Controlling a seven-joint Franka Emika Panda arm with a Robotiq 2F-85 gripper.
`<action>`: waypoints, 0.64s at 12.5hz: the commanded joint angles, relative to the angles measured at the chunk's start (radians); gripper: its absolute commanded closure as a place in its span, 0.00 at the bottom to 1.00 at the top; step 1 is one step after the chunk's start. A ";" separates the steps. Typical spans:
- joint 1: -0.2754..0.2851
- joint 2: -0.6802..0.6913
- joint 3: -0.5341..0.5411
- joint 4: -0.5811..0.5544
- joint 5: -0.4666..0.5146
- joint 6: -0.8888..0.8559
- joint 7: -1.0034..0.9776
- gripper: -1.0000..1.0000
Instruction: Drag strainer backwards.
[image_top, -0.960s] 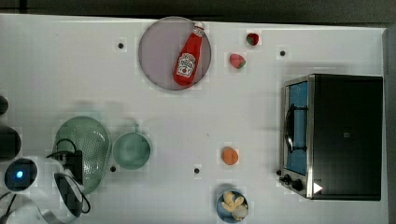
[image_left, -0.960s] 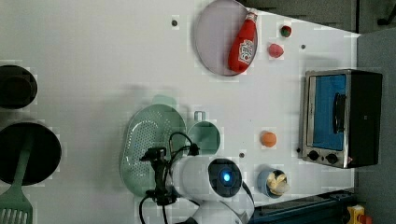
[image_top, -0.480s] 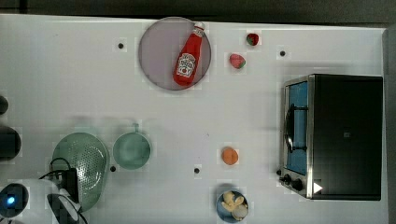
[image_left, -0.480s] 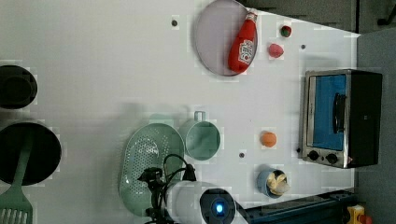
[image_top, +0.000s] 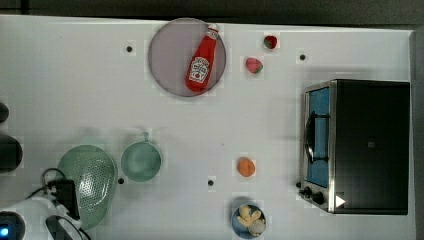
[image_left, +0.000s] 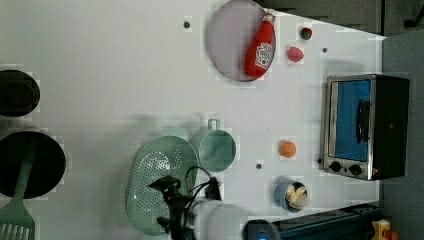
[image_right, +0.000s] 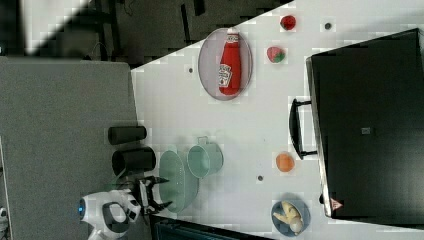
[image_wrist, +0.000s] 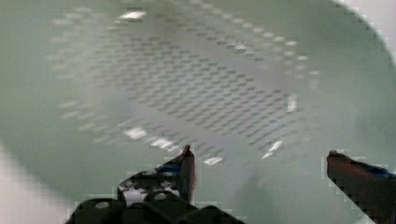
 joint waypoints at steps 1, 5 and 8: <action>-0.044 -0.166 -0.155 0.092 0.010 -0.064 -0.297 0.00; -0.081 -0.295 -0.400 0.244 -0.037 -0.425 -0.787 0.00; -0.102 -0.304 -0.573 0.409 -0.169 -0.702 -1.129 0.00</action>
